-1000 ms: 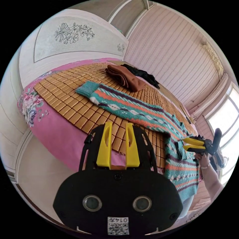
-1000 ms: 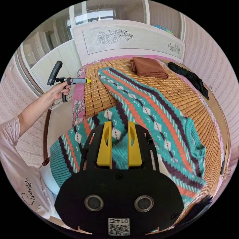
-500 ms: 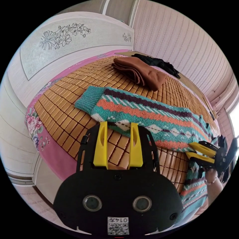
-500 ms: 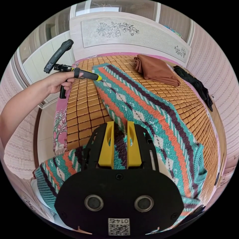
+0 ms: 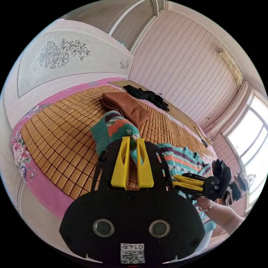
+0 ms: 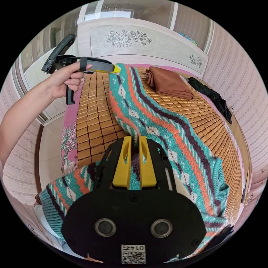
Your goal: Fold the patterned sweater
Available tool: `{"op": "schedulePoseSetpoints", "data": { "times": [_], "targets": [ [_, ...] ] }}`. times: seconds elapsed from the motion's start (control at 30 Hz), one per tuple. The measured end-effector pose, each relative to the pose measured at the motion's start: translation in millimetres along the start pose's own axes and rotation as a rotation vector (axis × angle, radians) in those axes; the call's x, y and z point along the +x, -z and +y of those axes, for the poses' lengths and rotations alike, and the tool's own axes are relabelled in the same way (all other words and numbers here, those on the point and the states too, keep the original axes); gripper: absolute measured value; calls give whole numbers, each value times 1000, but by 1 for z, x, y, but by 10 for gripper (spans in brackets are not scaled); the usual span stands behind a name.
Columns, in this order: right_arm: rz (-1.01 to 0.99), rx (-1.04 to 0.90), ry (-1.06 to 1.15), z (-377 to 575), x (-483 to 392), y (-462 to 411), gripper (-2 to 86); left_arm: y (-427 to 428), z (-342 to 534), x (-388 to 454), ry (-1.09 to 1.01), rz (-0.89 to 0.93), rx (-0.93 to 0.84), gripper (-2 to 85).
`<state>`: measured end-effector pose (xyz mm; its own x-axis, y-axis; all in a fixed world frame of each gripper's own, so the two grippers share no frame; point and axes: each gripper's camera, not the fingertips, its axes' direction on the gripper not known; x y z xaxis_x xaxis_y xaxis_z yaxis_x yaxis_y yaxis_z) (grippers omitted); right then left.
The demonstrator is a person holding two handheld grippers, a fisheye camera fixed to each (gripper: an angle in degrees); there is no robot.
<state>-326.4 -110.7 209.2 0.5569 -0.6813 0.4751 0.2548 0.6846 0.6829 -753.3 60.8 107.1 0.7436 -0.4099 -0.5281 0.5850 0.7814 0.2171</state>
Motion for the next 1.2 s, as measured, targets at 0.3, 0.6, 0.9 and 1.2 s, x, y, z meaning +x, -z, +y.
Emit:
{"op": "schedulePoseSetpoints", "data": {
  "times": [0.3,0.6,0.9,1.2],
  "targets": [
    [-339,321,-311,64,87,118,18,25,51,239,-456,537,47,51],
    [-272,365,-760,294,172,239,102,-21,235,359,-725,668,-267,39],
    [-183,392,-781,317,185,312,127,-40,276,296,-702,256,-330,67],
    [-66,113,-606,141,196,290,158,-82,328,342,-808,162,-409,68]
  ]
}}
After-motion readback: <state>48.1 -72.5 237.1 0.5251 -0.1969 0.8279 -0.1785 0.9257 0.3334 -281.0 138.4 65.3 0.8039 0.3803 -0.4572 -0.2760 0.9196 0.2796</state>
